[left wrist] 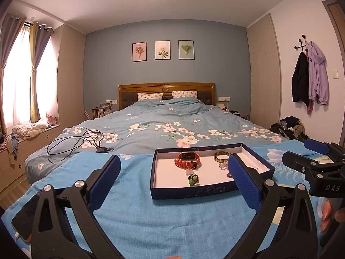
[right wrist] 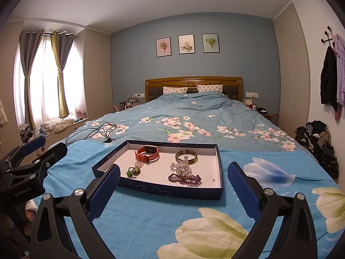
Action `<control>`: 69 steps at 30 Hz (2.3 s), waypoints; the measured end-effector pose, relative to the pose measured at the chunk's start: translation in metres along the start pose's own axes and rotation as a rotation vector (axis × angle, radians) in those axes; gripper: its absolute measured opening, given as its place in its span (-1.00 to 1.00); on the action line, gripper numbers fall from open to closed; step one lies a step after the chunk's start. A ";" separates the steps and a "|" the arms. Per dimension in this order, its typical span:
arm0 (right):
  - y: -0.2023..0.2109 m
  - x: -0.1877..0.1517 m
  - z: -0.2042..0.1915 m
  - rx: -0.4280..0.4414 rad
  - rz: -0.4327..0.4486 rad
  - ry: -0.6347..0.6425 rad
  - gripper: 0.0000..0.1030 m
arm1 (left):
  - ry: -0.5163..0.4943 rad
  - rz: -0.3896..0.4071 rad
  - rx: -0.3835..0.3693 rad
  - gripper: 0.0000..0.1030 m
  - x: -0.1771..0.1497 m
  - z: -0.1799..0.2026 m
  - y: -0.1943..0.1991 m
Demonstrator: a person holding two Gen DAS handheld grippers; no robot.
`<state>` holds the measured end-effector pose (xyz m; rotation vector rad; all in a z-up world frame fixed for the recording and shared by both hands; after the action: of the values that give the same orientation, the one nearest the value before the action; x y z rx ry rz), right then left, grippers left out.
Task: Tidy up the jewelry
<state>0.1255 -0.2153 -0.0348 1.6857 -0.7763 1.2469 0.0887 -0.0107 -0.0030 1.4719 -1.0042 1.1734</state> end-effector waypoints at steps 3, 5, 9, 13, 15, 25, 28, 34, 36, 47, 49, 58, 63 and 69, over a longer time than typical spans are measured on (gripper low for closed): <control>0.000 0.000 0.000 0.001 0.000 -0.001 0.87 | -0.003 0.012 0.013 0.90 0.000 0.001 0.000; -0.001 0.000 0.000 0.001 -0.004 -0.003 0.87 | -0.005 0.025 0.024 0.90 0.000 0.002 0.001; -0.002 -0.001 0.000 0.001 -0.007 -0.003 0.87 | 0.008 0.036 0.015 0.90 0.000 0.002 0.001; -0.002 0.001 0.001 0.002 -0.003 -0.005 0.87 | 0.010 0.048 0.017 0.90 -0.001 0.001 0.001; -0.002 0.001 0.001 0.002 -0.002 -0.004 0.87 | 0.013 0.045 0.013 0.90 -0.001 0.000 0.001; -0.001 0.003 0.001 0.003 0.005 -0.004 0.87 | 0.008 0.043 0.012 0.90 -0.003 0.000 -0.001; -0.001 0.003 0.001 0.002 0.004 -0.001 0.87 | 0.010 0.043 0.011 0.90 -0.003 0.000 -0.001; -0.002 0.003 0.001 0.006 0.005 -0.004 0.87 | 0.011 0.039 0.010 0.90 -0.003 0.000 -0.001; -0.001 0.002 0.001 0.007 0.005 -0.004 0.87 | 0.009 0.037 0.010 0.90 -0.004 0.000 -0.002; -0.002 0.002 0.002 0.008 0.004 -0.009 0.87 | 0.012 0.032 0.013 0.90 -0.005 0.000 -0.002; -0.001 0.002 0.002 0.008 0.005 -0.008 0.87 | 0.013 0.033 0.013 0.90 -0.004 -0.001 -0.001; -0.001 0.001 0.002 0.007 0.004 -0.009 0.87 | 0.011 0.031 0.012 0.90 -0.006 0.000 -0.002; 0.000 0.001 0.002 0.009 0.005 -0.011 0.87 | 0.011 0.029 0.014 0.90 -0.007 0.000 -0.002; -0.001 0.001 0.002 0.006 0.003 -0.010 0.87 | 0.013 0.028 0.011 0.90 -0.007 0.000 -0.002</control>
<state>0.1271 -0.2169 -0.0345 1.6973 -0.7824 1.2450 0.0896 -0.0098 -0.0103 1.4607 -1.0142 1.2088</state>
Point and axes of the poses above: each gripper's, at about its wrist camera, not at the fingertips, and y roughly against the way its jaws point, z to its right, x to its top, the point moved 5 cm from there along -y, roughly the way its jaws point, and after that the axes turned 14 degrees about x, right-handed, at the moved point
